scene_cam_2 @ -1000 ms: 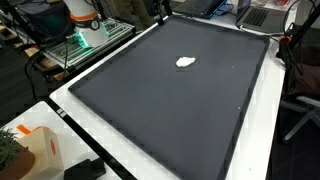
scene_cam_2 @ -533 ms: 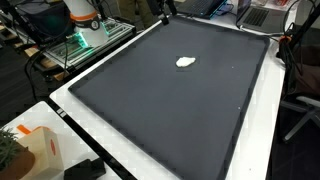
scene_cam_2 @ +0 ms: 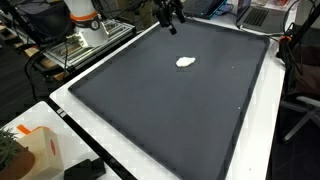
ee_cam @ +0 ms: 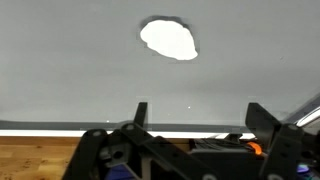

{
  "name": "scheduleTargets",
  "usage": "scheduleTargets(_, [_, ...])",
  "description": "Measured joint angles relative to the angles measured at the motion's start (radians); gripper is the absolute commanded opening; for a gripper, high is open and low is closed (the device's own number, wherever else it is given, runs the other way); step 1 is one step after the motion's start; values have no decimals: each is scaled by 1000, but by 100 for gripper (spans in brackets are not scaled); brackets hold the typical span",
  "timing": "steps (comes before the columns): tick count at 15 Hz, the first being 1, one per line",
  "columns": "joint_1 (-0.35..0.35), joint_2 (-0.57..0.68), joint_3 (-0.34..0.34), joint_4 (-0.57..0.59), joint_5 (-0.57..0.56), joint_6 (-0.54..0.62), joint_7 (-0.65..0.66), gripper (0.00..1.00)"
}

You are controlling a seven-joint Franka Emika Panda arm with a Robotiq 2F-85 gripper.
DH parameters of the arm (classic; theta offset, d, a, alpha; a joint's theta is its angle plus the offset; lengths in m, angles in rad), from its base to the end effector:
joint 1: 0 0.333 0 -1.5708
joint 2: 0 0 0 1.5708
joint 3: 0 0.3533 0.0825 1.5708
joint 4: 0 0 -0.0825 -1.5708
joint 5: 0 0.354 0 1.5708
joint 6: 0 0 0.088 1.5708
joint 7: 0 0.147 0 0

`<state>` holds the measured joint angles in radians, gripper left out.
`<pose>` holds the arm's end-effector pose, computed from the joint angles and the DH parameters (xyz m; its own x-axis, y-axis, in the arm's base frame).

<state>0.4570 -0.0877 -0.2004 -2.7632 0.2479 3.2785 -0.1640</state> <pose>0.4293 0.0857 0.3391 0.8188 0.1211 0.5611 0.1700 -0.9848 -0.0356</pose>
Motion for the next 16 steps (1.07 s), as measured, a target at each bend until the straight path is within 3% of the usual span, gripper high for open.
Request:
scheduleTargets(3, [98, 35, -53, 3, 0, 0, 31, 100])
scheduleTargets(5, [108, 73, -81, 3, 0, 39, 31, 100])
scheduleTargets(9, [-104, 181, 36, 4, -85, 130, 80, 100])
scheduleTargets(11, [-181, 229, 77, 5, -222, 131, 179, 100])
scheduleTargets(14, [-341, 307, 195, 4, -429, 176, 322, 100])
scheduleTargets(16, [-377, 332, 222, 11, -424, 191, 310, 100])
